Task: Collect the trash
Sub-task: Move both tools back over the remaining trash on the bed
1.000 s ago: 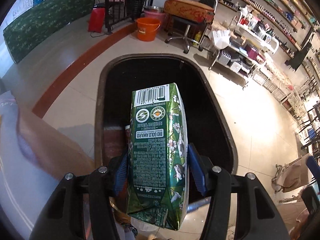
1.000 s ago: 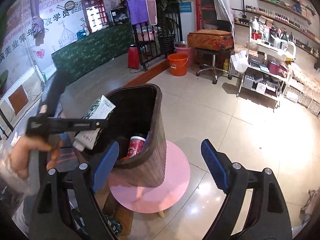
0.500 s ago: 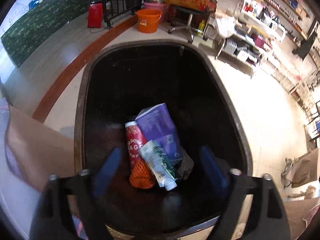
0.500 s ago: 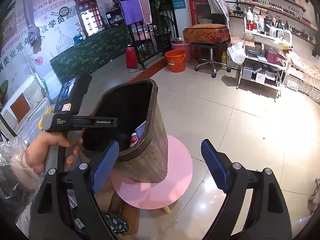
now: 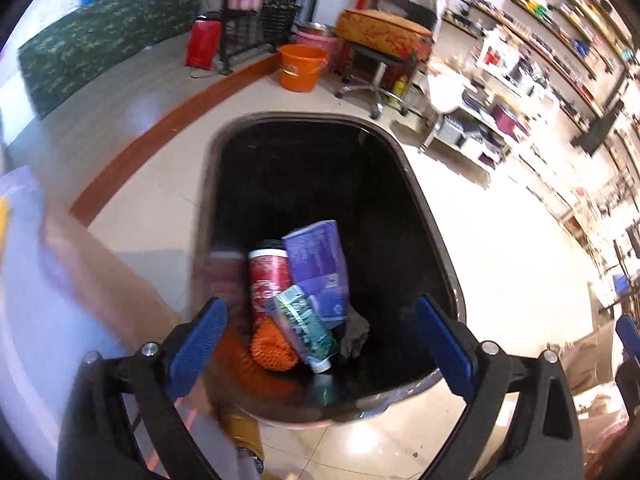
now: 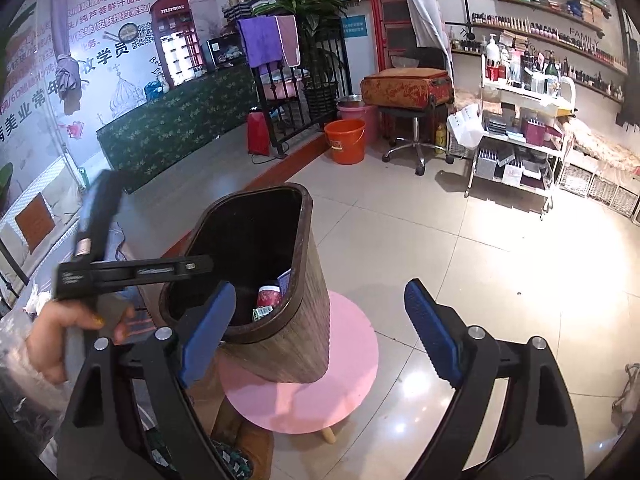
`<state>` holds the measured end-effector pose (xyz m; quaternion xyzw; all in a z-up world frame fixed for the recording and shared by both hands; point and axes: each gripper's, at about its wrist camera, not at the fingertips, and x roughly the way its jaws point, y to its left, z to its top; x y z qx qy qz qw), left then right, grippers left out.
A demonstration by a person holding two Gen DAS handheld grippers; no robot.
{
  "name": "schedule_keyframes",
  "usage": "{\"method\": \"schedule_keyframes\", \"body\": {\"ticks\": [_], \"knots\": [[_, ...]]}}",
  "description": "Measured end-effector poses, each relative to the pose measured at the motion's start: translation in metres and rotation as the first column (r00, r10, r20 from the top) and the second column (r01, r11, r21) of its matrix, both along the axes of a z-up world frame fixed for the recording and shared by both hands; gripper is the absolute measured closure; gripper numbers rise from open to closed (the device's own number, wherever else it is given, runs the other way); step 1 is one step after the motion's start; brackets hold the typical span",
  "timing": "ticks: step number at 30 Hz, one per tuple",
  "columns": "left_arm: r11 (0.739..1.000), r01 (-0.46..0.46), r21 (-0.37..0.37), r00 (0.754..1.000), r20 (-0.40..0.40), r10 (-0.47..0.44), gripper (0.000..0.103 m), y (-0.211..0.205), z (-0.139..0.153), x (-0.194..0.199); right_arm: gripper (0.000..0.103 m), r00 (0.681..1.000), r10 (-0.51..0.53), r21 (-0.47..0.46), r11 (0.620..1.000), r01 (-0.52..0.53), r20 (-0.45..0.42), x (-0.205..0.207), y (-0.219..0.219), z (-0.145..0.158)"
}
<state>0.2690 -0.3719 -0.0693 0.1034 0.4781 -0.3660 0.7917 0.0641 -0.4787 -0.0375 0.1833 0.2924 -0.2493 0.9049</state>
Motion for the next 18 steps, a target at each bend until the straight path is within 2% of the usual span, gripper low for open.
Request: {"method": "schedule_keyframes", "body": {"ticks": [6,10,14,18], "knots": [[0.997,-0.068,-0.020,0.994,0.085,0.069,0.009,0.058,0.024,-0.018,0.016,0.999,0.050,0.029,0.998,-0.050,0.000,0.012,0.011,-0.005],[0.990,-0.131,-0.058,0.983,0.125,0.137,0.007,0.107,0.037,-0.030,0.016,0.992,0.126,0.052,0.991,-0.126,-0.007,0.031,0.032,-0.008],[0.981,-0.188,-0.054,0.968,0.160,0.194,0.007,0.151,0.043,-0.038,0.016,0.975,0.223,0.077,0.972,-0.221,-0.007,0.053,0.059,-0.010],[0.957,-0.283,-0.068,0.941,0.172,0.291,0.007,0.204,0.048,-0.040,0.016,0.940,0.340,0.094,0.937,-0.338,-0.009,0.076,0.095,-0.013]]}}
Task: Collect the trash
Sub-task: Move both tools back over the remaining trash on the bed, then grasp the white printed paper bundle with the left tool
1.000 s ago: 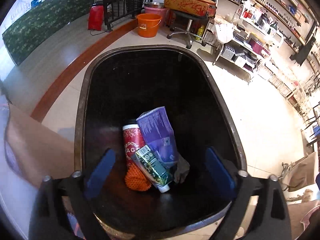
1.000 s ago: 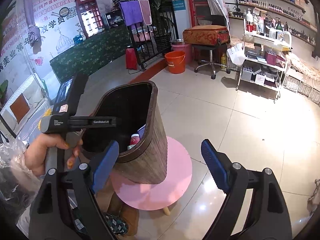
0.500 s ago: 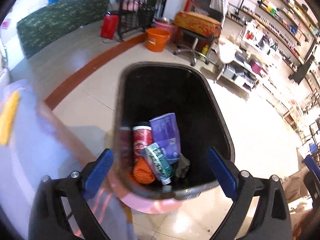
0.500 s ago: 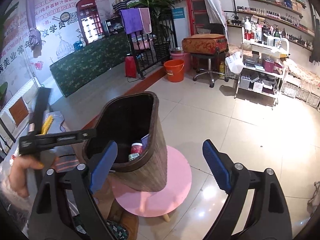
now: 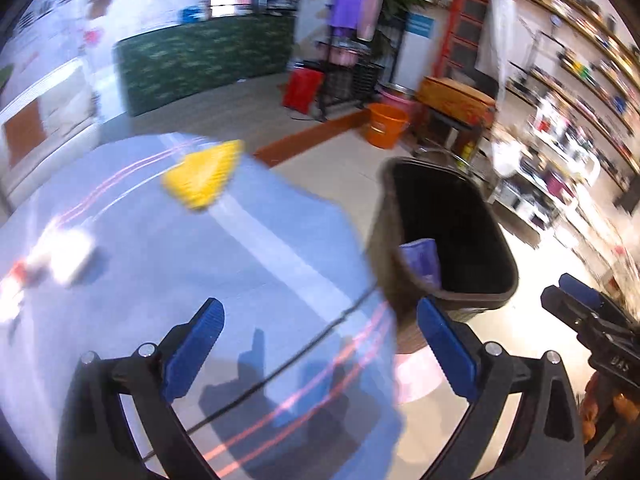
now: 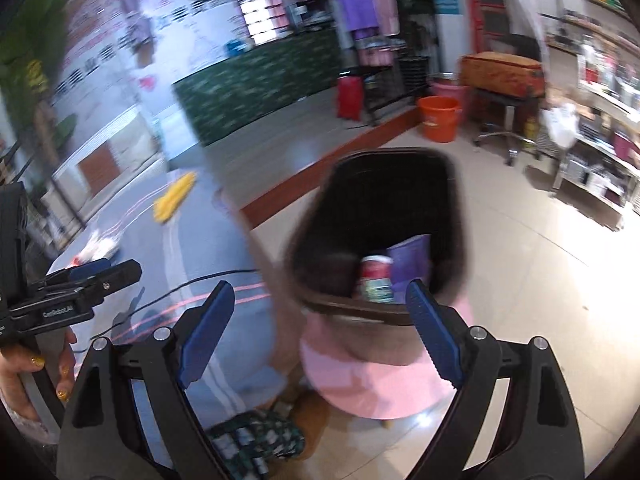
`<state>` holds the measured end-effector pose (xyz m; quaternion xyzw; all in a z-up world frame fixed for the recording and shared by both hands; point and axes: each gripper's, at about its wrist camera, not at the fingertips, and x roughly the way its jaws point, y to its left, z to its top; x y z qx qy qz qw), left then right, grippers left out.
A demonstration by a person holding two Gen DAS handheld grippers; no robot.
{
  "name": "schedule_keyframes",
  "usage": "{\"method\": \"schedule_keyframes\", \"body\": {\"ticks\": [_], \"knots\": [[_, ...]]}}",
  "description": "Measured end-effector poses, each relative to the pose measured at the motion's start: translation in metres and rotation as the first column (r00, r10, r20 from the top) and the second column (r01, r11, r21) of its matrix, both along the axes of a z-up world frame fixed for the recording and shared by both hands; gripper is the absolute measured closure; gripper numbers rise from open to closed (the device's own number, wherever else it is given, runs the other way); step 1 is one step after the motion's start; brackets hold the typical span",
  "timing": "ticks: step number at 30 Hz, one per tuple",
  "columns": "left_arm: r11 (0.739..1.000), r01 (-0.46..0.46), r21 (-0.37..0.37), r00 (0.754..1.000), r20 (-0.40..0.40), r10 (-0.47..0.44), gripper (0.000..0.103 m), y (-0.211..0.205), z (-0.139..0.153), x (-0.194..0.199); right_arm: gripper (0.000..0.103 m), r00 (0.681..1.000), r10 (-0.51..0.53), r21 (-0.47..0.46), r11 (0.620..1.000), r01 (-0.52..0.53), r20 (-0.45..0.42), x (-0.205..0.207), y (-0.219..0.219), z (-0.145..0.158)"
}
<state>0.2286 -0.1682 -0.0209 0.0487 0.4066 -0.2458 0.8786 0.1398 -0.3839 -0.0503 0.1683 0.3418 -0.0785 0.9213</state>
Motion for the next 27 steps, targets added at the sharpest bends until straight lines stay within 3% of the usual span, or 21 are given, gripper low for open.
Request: {"method": "schedule_keyframes", "body": {"ticks": [4,9,13,18,21,27], "knots": [[0.995,-0.097,-0.006,0.995,-0.011,0.097,0.007,0.057,-0.001,-0.002,0.016,0.993,0.113,0.027,0.993,-0.112,-0.016,0.019,0.038,-0.004],[0.969,-0.247,0.016,0.969,0.009,0.247,0.007,0.132,-0.002,-0.001,0.016,0.968,0.248,0.065,0.967,-0.246,-0.035,0.041,0.089,-0.007],[0.929,-0.365,0.065,0.931,0.032,0.364,0.007,0.194,-0.007,0.014,0.016,0.944,0.327,0.060,0.944,-0.324,-0.050,0.054,0.125,-0.005],[0.859,-0.503,0.095,0.864,0.067,0.499,0.007,0.274,-0.015,0.042,0.016,0.912,0.405,0.060,0.914,-0.402,-0.062,0.065,0.161,-0.002],[0.852,-0.517,0.079,0.856,0.035,0.516,0.008,0.305,-0.019,0.062,0.016,0.895,0.440,0.045,0.898,-0.437,-0.075,0.070,0.178,0.000],[0.872,-0.473,0.122,0.877,-0.024,0.479,0.011,0.317,-0.030,0.111,0.016,0.866,0.490,0.018,0.871,-0.490,-0.098,0.087,0.208,0.004]]}}
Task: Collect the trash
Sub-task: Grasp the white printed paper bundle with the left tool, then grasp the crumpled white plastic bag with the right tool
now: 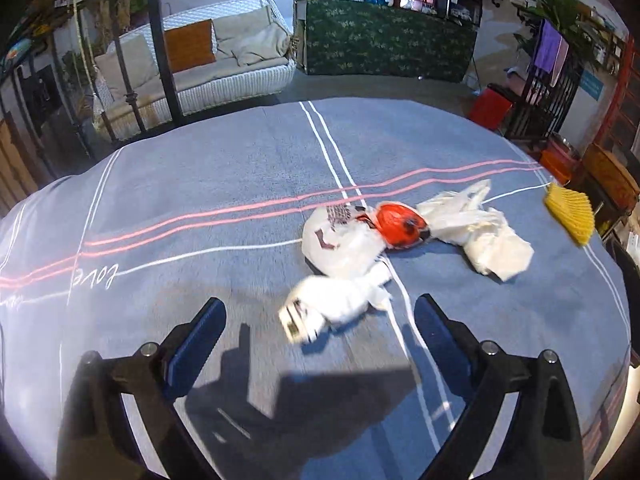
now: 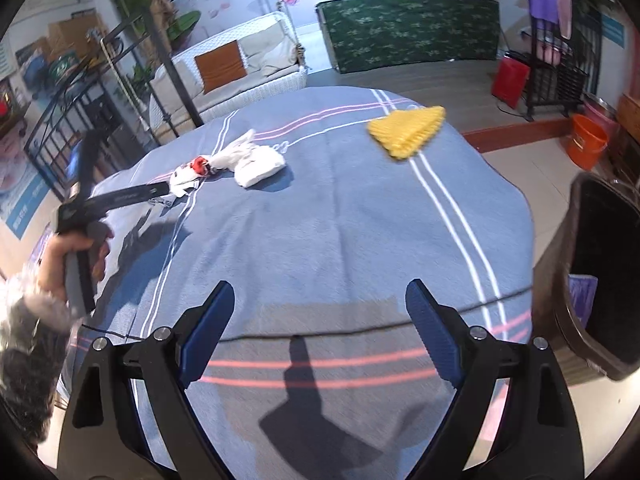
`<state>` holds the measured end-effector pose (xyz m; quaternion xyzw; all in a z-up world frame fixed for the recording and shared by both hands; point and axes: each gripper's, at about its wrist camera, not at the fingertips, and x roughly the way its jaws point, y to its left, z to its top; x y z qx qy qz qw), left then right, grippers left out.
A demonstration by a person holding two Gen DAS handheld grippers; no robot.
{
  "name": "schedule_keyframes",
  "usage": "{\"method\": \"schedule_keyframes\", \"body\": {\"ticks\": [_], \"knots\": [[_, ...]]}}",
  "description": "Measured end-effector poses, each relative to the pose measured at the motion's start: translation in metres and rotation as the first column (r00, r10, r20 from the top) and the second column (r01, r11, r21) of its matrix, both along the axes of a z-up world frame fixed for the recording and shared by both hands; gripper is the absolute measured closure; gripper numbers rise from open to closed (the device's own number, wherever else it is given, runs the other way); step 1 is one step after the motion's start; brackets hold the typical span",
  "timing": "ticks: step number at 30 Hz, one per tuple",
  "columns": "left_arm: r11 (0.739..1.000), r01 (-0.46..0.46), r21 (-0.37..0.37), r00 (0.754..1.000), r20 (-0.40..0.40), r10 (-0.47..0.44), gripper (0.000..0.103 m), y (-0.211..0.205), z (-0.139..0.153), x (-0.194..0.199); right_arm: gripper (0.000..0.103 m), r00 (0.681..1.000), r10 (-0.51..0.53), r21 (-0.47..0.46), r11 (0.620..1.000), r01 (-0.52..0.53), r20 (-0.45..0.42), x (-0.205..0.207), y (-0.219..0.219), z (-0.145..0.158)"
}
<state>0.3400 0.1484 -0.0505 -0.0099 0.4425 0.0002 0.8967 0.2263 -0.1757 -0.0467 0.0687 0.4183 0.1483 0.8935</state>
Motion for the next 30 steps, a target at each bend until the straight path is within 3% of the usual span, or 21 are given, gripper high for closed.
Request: {"method": "schedule_keyframes", "body": {"ticks": [2,4,6,10,19,25,30], "knots": [[1.000,0.007,-0.012,0.999,-0.031,-0.008,0.012,0.002,-0.009,0.014,0.016,1.000,0.014,-0.006,1.000,-0.014,-0.003,0.007,0.007,0.002],[1.000,0.011,-0.019,0.998,-0.059,-0.013,0.026,0.004,-0.018,0.018,0.016,1.000,0.031,-0.009,0.999,-0.031,-0.006,0.014,0.015,0.003],[0.999,0.021,-0.045,0.997,-0.076,-0.025,0.032,0.005,-0.025,0.020,0.016,0.999,0.044,-0.022,0.999,-0.044,-0.008,0.021,0.023,0.003],[0.998,0.020,-0.056,0.999,-0.047,-0.023,0.061,0.009,-0.022,0.010,0.016,0.997,0.075,-0.035,0.997,-0.075,-0.018,0.040,0.039,0.002],[0.993,0.032,-0.112,0.999,0.029,-0.029,0.064,0.005,0.001,-0.029,0.016,0.985,0.161,-0.061,0.984,-0.165,-0.058,0.110,0.087,-0.010],[0.996,0.041,-0.076,0.995,0.088,-0.034,0.064,-0.008,0.013,-0.058,0.016,0.969,0.188,-0.030,0.980,-0.195,-0.162,0.165,0.115,-0.028],[0.994,0.037,-0.107,0.996,0.085,-0.028,0.064,-0.010,0.011,-0.073,0.017,0.958,0.194,-0.015,0.979,-0.201,-0.209,0.196,0.131,-0.040]]}}
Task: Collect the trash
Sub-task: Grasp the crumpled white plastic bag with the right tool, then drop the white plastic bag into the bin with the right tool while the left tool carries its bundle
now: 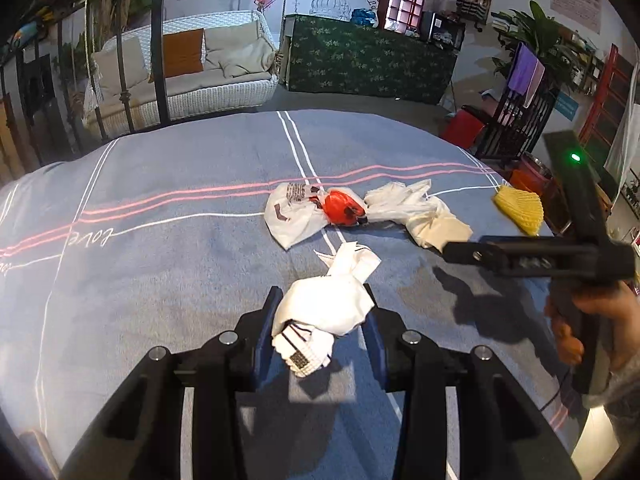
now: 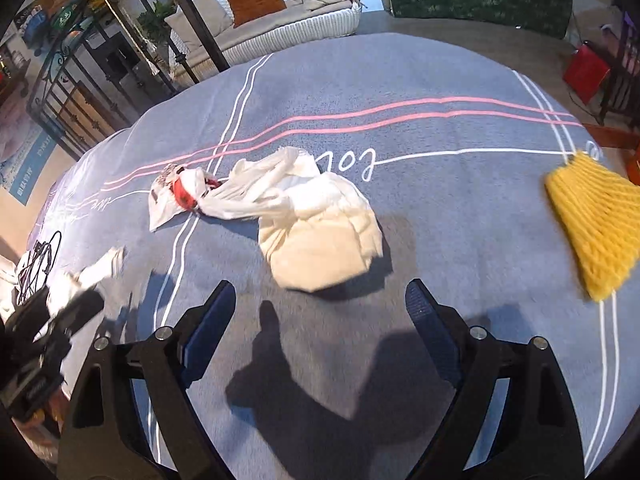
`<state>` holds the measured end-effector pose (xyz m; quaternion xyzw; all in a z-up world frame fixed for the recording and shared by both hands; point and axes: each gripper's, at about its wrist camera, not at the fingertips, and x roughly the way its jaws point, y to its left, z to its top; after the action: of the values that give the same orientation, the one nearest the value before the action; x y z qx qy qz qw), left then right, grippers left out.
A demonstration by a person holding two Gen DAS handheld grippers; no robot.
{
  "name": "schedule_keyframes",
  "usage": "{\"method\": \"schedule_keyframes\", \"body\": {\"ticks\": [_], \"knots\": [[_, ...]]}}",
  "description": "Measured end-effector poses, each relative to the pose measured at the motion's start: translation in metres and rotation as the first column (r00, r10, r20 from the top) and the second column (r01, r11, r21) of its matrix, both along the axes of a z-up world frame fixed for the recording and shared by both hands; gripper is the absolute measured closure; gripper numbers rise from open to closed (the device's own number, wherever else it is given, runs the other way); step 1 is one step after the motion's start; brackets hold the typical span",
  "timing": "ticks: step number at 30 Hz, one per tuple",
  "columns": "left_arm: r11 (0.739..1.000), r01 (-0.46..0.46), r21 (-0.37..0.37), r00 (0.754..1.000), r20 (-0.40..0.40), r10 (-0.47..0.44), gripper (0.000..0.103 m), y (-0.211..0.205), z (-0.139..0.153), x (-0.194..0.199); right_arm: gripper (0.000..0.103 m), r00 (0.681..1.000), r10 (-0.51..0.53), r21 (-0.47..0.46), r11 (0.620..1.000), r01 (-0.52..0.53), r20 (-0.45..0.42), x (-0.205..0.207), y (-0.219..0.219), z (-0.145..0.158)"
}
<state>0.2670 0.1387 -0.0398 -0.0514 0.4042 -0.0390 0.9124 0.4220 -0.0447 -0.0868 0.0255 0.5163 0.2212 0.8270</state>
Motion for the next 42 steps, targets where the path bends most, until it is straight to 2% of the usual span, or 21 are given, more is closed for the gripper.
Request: {"method": "schedule_keyframes", "body": {"ticks": [2,5,6,7,10,14,19,24,32,37,42], "knots": [[1.000,0.001,-0.009,1.000,-0.008,-0.001,0.064,0.001,-0.003,-0.001,0.022,1.000,-0.007,0.006,1.000,0.007,-0.005,0.007,0.004,-0.003],[0.999,-0.006,-0.032,1.000,-0.021,0.006,0.064,-0.002,-0.006,-0.007,0.036,0.999,-0.014,0.022,1.000,0.015,-0.031,0.019,0.009,-0.010],[0.999,-0.010,-0.040,1.000,-0.023,0.009,0.064,-0.001,-0.007,-0.008,0.044,0.999,-0.018,0.022,1.000,0.018,-0.032,0.022,0.011,-0.011],[0.999,-0.010,-0.043,1.000,-0.025,0.009,0.064,-0.002,-0.007,-0.010,0.059,1.000,-0.017,0.020,1.000,0.018,-0.024,0.023,0.012,-0.011],[1.000,-0.015,-0.006,1.000,-0.022,0.015,0.064,-0.005,-0.007,-0.013,0.094,1.000,0.005,0.004,1.000,-0.005,0.000,0.018,0.016,-0.005],[0.999,-0.018,-0.031,1.000,-0.017,0.017,0.064,-0.006,-0.004,-0.019,0.095,0.998,0.011,-0.049,0.999,-0.008,0.055,-0.001,0.012,0.002],[0.999,-0.002,-0.040,1.000,-0.008,0.001,0.064,-0.015,0.000,-0.024,0.096,0.997,-0.023,-0.048,0.999,0.026,0.070,-0.023,-0.014,0.007],[0.998,0.029,-0.048,1.000,0.004,-0.029,0.064,-0.036,0.002,-0.031,0.095,0.988,-0.098,-0.034,0.994,0.103,0.124,-0.051,-0.053,0.024],[0.990,0.128,-0.053,0.992,0.020,-0.127,0.064,-0.088,0.006,-0.043,0.096,0.957,-0.225,0.050,0.974,0.219,0.185,-0.113,-0.128,0.042],[0.974,0.219,-0.065,0.975,0.040,-0.217,0.064,-0.133,0.010,-0.051,0.095,0.927,-0.304,0.073,0.953,0.296,0.220,-0.156,-0.166,0.047],[0.943,0.325,-0.070,0.945,0.047,-0.323,0.064,-0.186,0.010,-0.055,0.095,0.900,-0.374,0.051,0.927,0.373,0.223,-0.195,-0.210,0.043]]}}
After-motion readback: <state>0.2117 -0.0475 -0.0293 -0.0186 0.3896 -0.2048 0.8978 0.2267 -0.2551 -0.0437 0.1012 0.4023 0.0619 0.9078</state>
